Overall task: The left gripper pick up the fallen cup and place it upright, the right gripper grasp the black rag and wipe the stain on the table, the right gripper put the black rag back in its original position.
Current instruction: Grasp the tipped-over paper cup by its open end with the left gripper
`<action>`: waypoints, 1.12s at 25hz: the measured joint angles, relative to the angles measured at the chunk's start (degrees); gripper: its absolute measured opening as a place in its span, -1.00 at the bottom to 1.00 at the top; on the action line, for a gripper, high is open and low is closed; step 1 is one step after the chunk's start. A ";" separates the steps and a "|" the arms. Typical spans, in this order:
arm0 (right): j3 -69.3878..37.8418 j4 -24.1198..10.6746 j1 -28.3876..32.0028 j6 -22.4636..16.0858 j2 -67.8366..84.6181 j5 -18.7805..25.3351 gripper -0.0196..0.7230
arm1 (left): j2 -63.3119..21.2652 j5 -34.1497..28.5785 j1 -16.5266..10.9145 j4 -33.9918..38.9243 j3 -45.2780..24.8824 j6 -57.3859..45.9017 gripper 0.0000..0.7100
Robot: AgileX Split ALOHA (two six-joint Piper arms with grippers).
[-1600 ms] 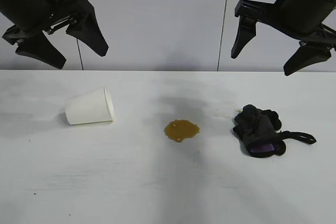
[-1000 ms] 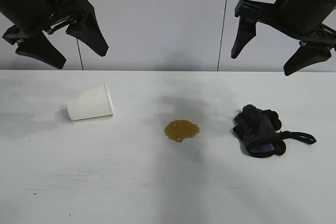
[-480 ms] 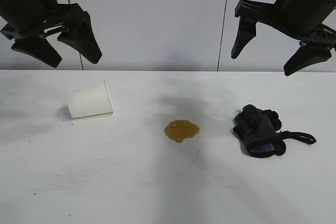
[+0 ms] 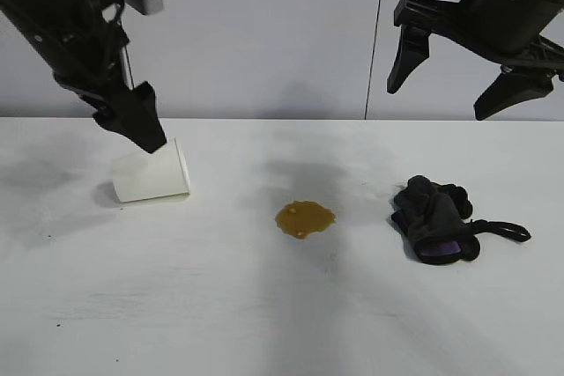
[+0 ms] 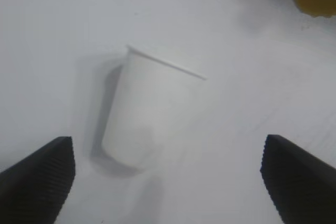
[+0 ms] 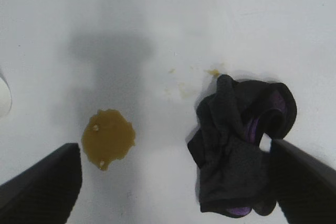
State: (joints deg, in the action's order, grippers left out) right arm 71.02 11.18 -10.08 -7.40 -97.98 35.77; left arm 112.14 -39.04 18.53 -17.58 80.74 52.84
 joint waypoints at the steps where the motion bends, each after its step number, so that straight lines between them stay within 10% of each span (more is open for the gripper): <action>1: 0.00 0.00 0.00 0.00 0.00 0.00 0.83 | 1.25 0.00 0.66 0.00 0.92 0.00 0.95; 21: 0.00 -0.02 0.00 0.07 0.00 -0.19 0.83 | 15.81 1.42 1.31 6.53 8.50 4.49 0.95; 28: 0.00 -0.02 0.00 0.07 0.00 -0.19 0.83 | 16.04 1.94 1.31 6.58 8.50 4.49 0.41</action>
State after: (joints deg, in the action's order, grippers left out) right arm 71.02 11.16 -10.08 -7.32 -97.98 35.58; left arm 128.18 -37.10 19.83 -11.01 89.24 57.33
